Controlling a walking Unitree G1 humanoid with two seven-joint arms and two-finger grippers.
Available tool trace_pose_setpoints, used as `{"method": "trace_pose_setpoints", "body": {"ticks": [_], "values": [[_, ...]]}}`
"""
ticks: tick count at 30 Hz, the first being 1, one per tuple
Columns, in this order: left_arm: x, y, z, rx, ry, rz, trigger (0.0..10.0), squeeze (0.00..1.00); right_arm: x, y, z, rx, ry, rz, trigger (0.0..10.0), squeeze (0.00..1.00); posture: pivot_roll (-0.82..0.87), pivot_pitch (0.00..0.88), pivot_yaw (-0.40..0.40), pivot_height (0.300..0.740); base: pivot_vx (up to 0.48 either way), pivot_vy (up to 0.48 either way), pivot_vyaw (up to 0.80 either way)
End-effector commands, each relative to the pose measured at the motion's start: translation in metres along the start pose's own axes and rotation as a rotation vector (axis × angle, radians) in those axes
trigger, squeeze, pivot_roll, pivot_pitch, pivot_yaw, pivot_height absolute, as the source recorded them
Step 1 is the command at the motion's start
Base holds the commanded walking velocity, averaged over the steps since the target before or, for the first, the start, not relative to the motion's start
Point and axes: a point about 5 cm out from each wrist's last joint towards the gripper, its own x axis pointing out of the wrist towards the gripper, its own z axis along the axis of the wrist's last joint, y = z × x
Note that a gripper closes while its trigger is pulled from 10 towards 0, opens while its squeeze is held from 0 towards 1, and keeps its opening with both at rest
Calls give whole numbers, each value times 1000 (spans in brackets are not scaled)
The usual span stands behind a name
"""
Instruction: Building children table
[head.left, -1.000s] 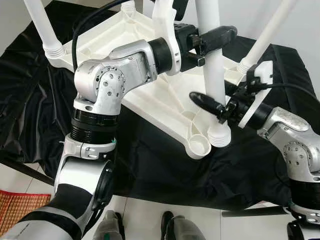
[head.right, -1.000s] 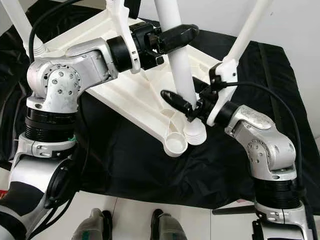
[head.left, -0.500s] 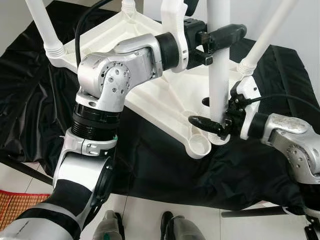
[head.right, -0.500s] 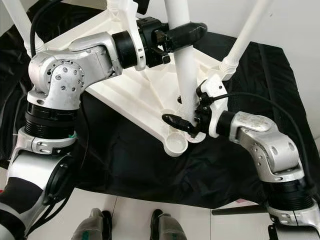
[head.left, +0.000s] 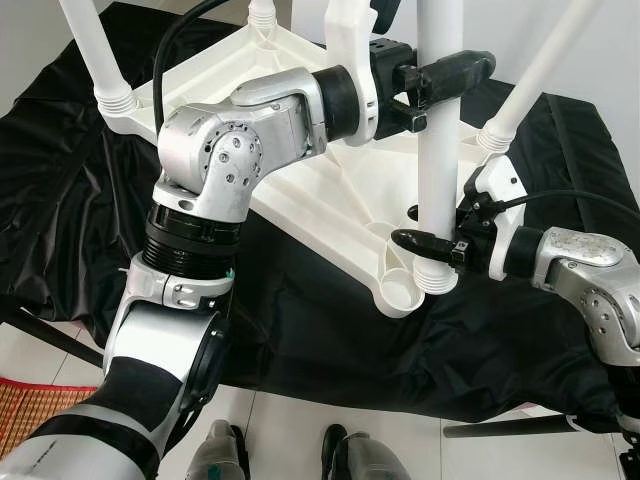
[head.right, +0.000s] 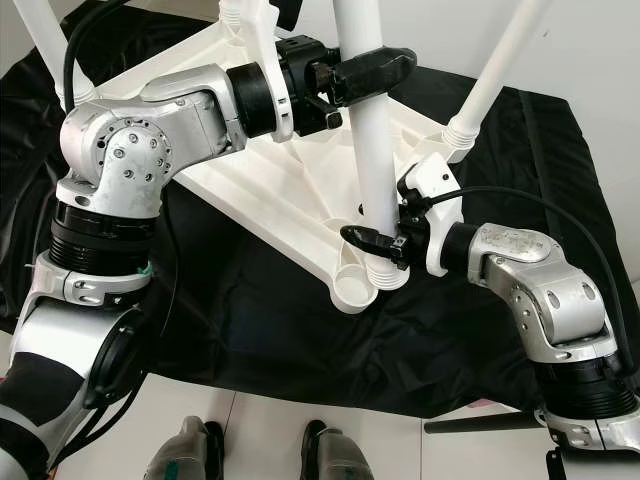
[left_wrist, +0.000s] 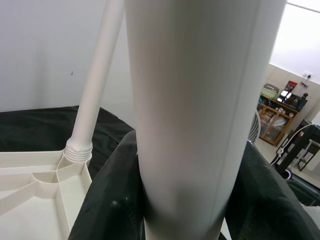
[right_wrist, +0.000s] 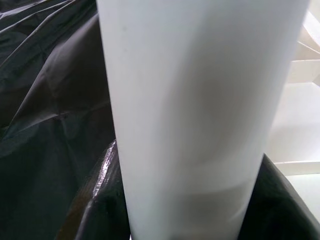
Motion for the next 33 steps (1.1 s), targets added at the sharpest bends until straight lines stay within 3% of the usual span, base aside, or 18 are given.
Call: {"method": "trace_pose_setpoints", "body": {"ticks": [1,4,5,7,8,25,26,33], "values": [[2,-9,7,41,-6,-117,10000,0,-3,-2,-8,35,40,-6,0,0,28,196,-98,740,0,0,0],[2,-9,8,44,-7,-120,10000,0,-2,-4,-9,38,40,-19,0,0,28,196,-98,740,0,0,0],[2,-9,8,47,-7,-123,10000,0,-2,-4,-10,18,45,-11,863,0,28,196,-98,740,0,0,0],[2,-9,8,48,-7,-123,10000,0,-2,-4,-10,12,46,-7,863,0,28,196,-98,740,0,0,0],[2,-9,8,49,-7,-126,10000,0,-2,-3,-11,12,50,0,10000,0,28,196,-98,740,0,0,0],[2,-9,8,45,-8,-127,10000,0,0,-7,-12,9,55,-20,10000,0,29,200,-97,740,0,0,0],[2,-9,7,7,-9,-132,10000,1000,1,-8,-12,9,53,-25,10000,0,29,200,-97,740,0,0,0],[1,-9,2,-95,-16,-129,10000,1000,4,-9,-8,18,26,-48,10000,0,28,206,-95,740,0,0,0]]}}
